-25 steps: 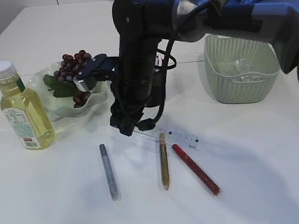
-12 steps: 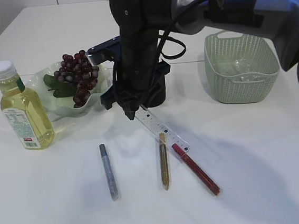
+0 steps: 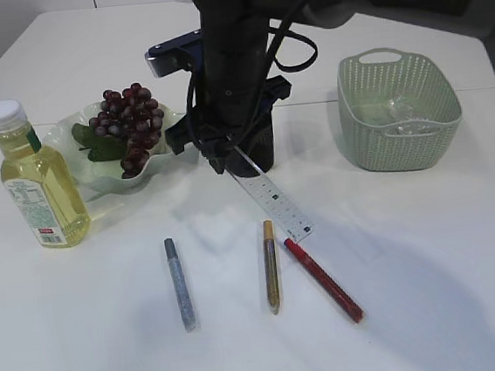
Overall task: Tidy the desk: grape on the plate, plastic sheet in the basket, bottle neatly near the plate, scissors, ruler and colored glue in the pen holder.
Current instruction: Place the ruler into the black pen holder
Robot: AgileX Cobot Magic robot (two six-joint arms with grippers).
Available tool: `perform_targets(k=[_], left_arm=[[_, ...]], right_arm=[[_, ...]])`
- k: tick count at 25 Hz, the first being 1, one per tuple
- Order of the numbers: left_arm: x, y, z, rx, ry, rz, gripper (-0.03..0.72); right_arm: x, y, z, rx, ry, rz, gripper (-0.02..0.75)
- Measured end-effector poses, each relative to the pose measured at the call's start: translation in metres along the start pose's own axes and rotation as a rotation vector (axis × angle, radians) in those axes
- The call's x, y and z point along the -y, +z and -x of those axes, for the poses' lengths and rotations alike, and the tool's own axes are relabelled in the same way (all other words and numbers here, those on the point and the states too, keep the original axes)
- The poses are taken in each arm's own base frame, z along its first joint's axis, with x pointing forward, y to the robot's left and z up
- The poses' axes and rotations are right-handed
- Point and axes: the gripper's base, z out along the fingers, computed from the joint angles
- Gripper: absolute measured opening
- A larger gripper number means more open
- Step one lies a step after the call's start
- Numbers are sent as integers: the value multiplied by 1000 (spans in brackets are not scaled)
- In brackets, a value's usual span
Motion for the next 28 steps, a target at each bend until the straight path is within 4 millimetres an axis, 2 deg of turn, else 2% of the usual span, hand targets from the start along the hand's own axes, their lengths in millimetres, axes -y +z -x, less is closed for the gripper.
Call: perform_targets(k=[10, 13, 17, 28], left_arm=[[0, 0, 0, 2, 0, 0, 434], [0, 0, 0, 5, 0, 0, 434], [0, 0, 1, 6, 0, 0, 434], [0, 0, 1, 6, 0, 0, 434]], right_arm=[[1, -31, -1, 53, -27, 4, 309], [1, -34, -6, 71, -51, 7, 309], [1, -43, -11, 208, -62, 10, 309], [4, -65, -56, 662, -155, -44, 309]])
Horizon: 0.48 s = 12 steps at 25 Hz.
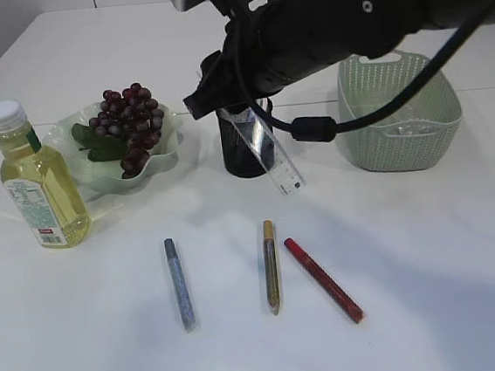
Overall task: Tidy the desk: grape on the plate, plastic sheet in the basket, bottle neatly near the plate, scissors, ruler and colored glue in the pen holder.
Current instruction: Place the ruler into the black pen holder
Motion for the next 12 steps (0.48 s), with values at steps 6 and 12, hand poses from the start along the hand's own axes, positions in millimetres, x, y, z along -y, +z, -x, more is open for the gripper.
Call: perform_targets(k=[6, 12], left_arm=[[0, 0, 0, 2, 0, 0, 434], [0, 0, 0, 4, 0, 0, 434]], right_arm=[[10, -2, 5, 179, 7, -23, 309], [32, -4, 12, 303, 31, -75, 309]])
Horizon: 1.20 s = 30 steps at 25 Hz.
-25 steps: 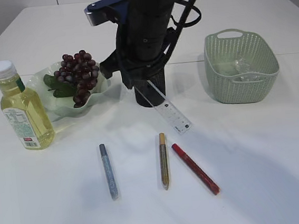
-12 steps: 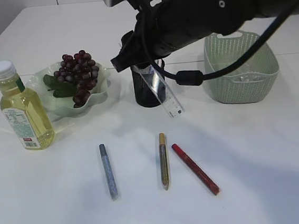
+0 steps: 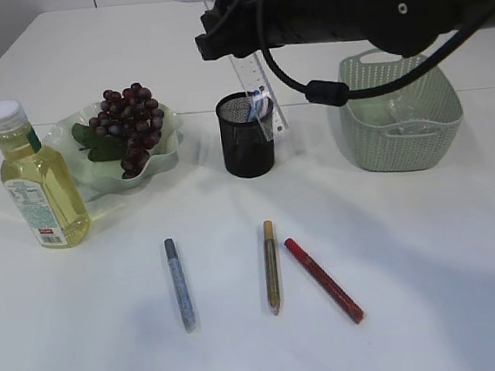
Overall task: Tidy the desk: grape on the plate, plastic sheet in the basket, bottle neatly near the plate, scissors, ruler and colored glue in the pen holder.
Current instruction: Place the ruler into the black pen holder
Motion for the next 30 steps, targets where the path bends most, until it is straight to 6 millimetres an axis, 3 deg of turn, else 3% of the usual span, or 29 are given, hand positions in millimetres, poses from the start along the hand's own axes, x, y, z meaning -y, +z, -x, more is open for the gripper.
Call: perform_targets(k=[8, 17, 23, 30], left_arm=[[-2, 0, 0, -1, 7, 20, 435], [-4, 0, 2, 21, 16, 47, 434], [-6, 0, 2, 22, 22, 65, 434], [-7, 0, 2, 21, 26, 73, 434]], right_arm=[[15, 17, -2, 194, 2, -36, 309], [32, 40, -17, 425, 104, -113, 308], [30, 57, -36, 492, 110, -123, 309], [31, 79, -44, 509, 97, -132, 308]])
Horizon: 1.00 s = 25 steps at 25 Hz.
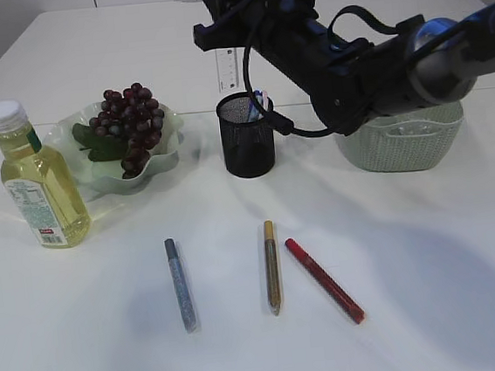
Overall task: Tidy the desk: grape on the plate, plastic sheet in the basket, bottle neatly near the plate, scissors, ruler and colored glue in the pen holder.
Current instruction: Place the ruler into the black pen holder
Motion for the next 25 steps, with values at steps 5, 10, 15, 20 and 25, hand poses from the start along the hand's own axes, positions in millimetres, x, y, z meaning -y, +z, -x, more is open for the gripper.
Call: perform_targets(k=[5, 10, 15, 20, 25], left_arm=[[0, 0, 0, 0, 1, 2, 435], [0, 0, 0, 4, 1, 3, 434], [-1, 0, 1, 16, 2, 6, 434], [-1, 0, 2, 19, 2, 6, 434], [-1, 0, 2, 20, 2, 7, 434]], right_arm=[[3, 9, -5, -39, -42, -7, 308], [14, 9, -9, -74, -53, -32, 308], [17, 12, -12, -71, -46, -38, 308], [15, 14, -25, -89, -18, -21, 308], [14, 15, -39, -113, -6, -18, 308]])
